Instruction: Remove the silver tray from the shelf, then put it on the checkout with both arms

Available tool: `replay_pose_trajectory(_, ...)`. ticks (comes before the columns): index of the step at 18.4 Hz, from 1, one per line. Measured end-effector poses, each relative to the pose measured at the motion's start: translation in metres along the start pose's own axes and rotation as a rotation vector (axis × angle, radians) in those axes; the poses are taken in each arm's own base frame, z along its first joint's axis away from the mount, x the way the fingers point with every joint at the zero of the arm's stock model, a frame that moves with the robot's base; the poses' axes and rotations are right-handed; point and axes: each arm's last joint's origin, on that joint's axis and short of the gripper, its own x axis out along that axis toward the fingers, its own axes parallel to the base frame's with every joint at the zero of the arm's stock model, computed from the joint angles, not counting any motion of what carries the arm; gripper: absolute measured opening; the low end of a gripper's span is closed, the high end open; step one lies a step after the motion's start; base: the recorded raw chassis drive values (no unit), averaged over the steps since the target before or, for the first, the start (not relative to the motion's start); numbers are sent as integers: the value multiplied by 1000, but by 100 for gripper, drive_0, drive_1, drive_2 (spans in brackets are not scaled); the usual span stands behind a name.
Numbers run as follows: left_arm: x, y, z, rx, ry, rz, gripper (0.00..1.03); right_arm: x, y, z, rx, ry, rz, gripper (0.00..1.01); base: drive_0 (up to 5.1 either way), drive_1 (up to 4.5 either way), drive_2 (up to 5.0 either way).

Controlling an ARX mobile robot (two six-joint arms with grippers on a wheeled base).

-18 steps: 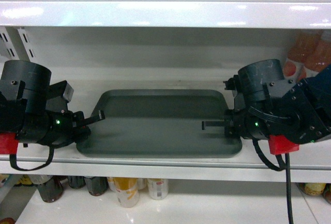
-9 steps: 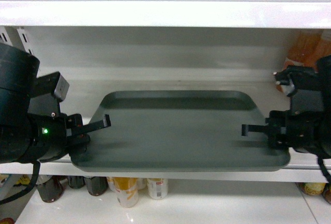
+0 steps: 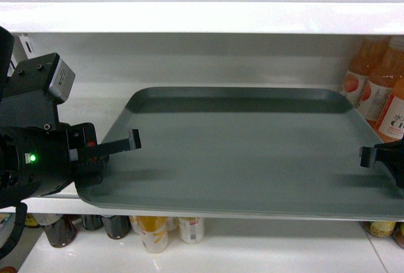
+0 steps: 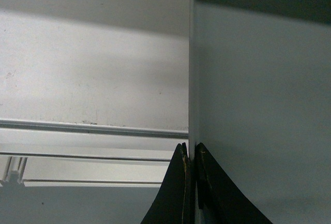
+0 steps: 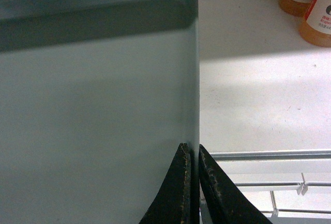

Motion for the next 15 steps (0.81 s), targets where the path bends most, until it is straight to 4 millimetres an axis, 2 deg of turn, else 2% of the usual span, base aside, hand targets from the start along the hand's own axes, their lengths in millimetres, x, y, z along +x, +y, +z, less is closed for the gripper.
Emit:
replay_pose_trajectory(6,0,0,0,0,-1,3,3,0,0,0,-4,3,0,2,0,0,0)
replay_pose_trajectory(15,0,0,-1,0,0,4,3,0,0,0,-4,1,1,2,-2,-428,423)
